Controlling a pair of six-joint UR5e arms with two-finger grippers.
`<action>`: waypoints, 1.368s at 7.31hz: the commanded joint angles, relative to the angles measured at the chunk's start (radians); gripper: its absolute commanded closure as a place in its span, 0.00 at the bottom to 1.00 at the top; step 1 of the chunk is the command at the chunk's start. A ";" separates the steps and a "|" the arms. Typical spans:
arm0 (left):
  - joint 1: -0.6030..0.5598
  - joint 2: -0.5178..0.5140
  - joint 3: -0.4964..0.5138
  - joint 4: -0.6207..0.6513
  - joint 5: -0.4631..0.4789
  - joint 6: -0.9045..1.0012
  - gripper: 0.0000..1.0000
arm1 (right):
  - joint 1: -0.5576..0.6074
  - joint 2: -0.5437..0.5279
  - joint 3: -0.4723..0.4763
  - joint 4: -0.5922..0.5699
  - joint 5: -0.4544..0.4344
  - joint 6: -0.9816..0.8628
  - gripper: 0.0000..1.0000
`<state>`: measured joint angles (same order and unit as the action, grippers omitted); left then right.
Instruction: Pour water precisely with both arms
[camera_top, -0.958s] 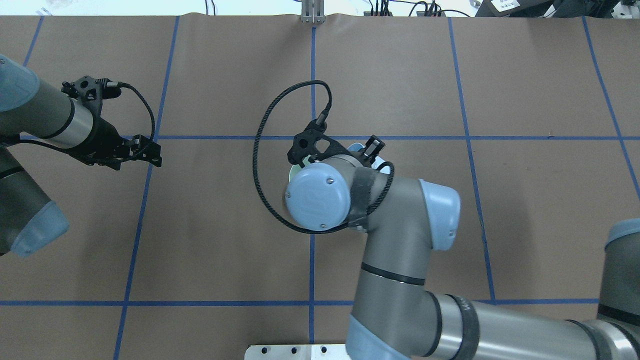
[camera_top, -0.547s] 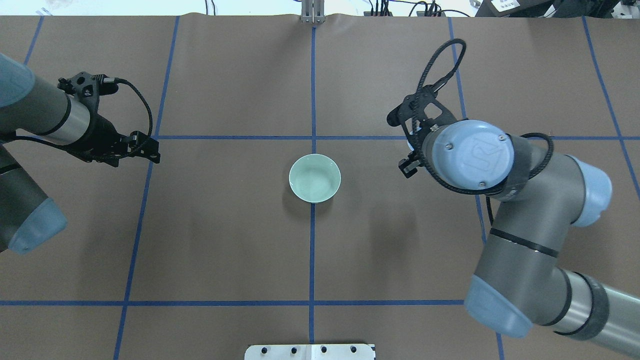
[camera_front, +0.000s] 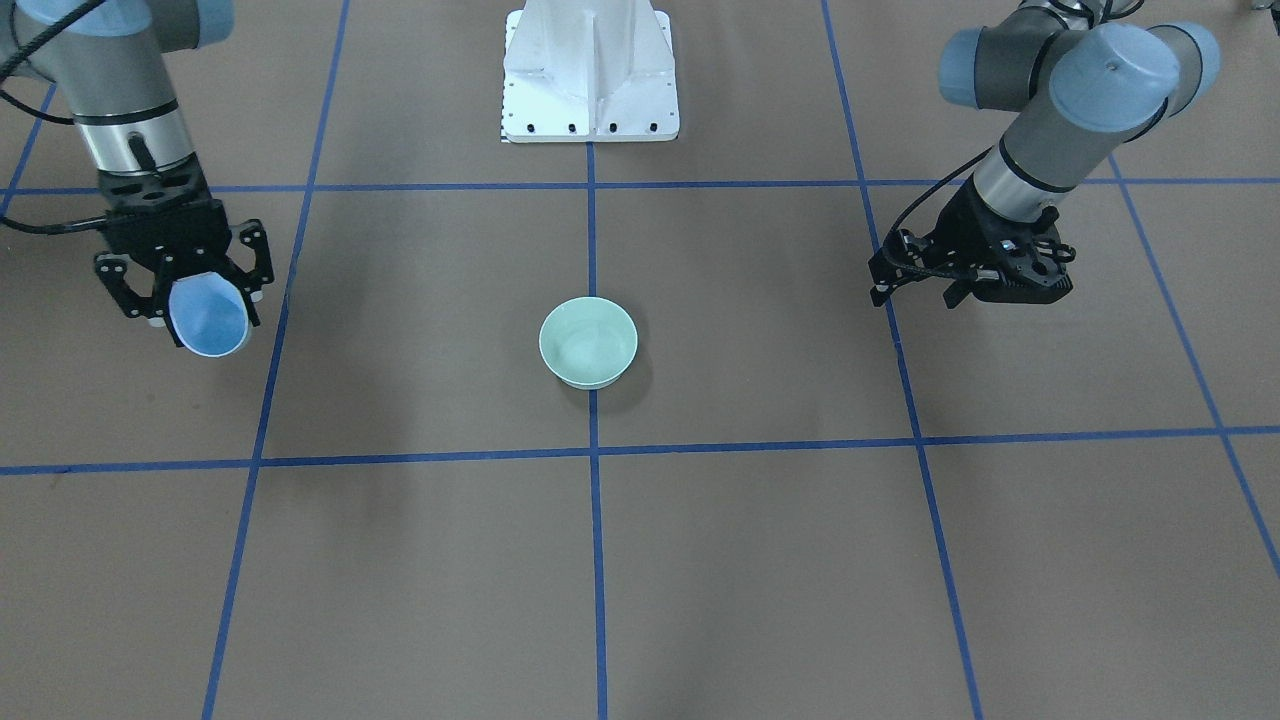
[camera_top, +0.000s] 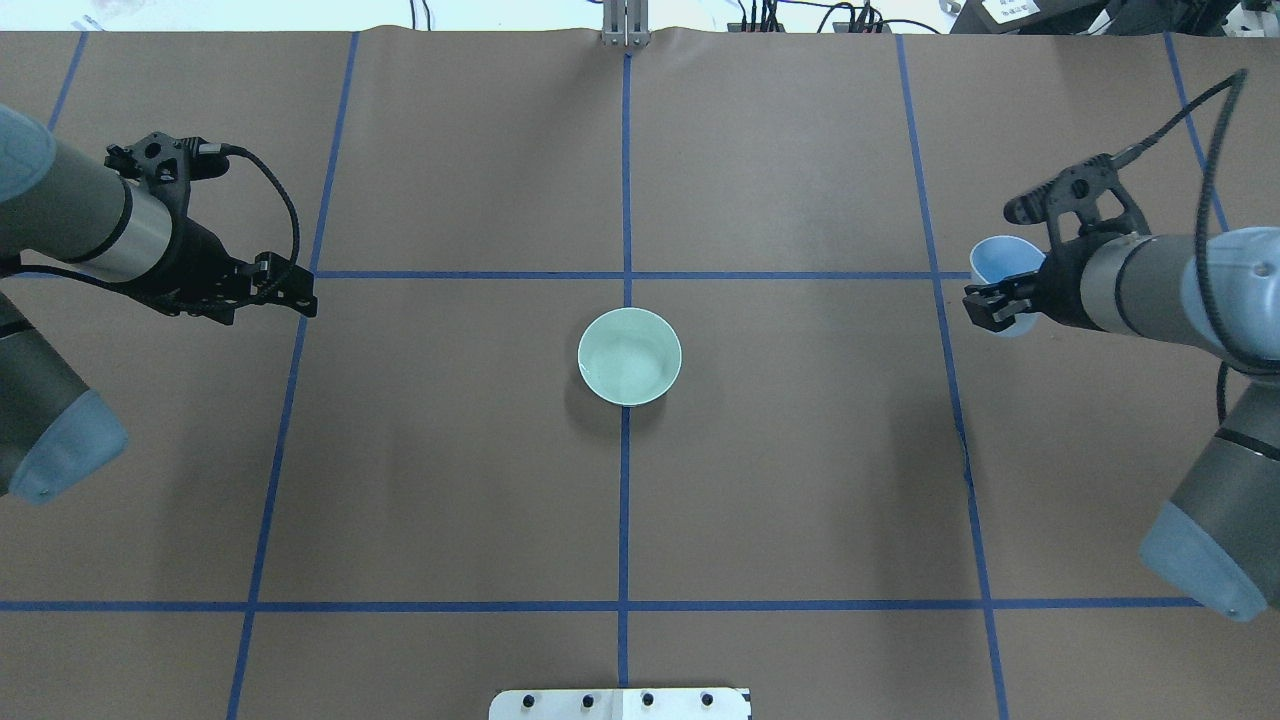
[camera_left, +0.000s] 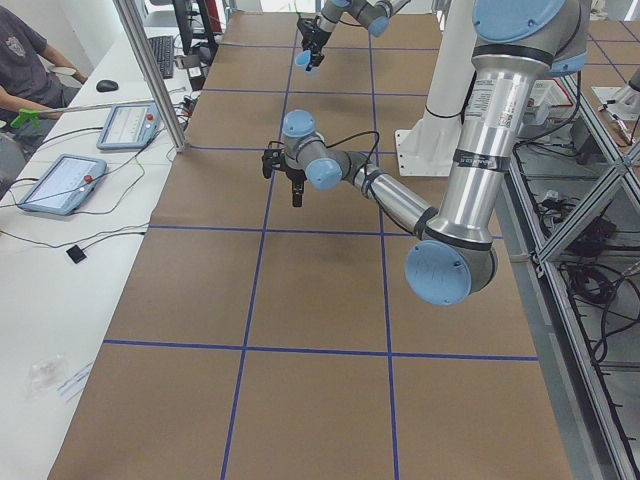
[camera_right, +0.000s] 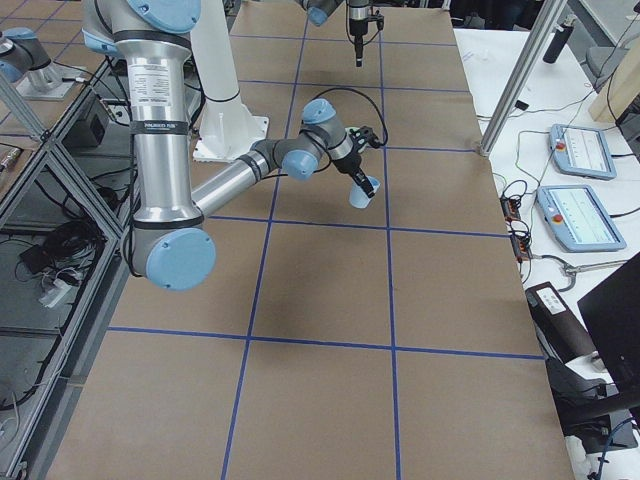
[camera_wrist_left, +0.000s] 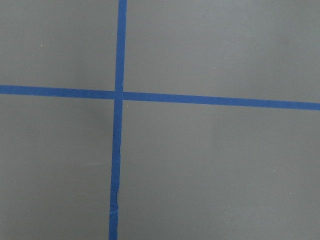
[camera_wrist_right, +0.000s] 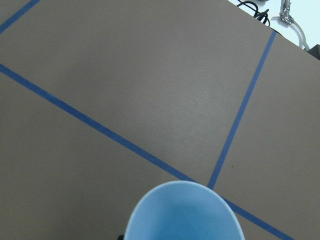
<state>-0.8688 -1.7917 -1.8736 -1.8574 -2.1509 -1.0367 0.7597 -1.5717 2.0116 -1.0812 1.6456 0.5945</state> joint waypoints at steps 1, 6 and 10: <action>-0.016 0.000 -0.007 0.001 0.000 0.004 0.00 | 0.038 -0.091 -0.150 0.401 0.031 0.135 0.54; -0.018 0.000 -0.022 0.006 -0.004 -0.002 0.00 | 0.040 -0.162 -0.414 0.898 -0.113 0.180 0.52; -0.018 0.005 -0.041 0.011 -0.004 -0.005 0.00 | 0.040 -0.162 -0.508 0.968 -0.136 0.293 0.50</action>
<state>-0.8876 -1.7890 -1.9112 -1.8479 -2.1552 -1.0413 0.7985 -1.7311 1.5216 -0.1210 1.5112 0.8228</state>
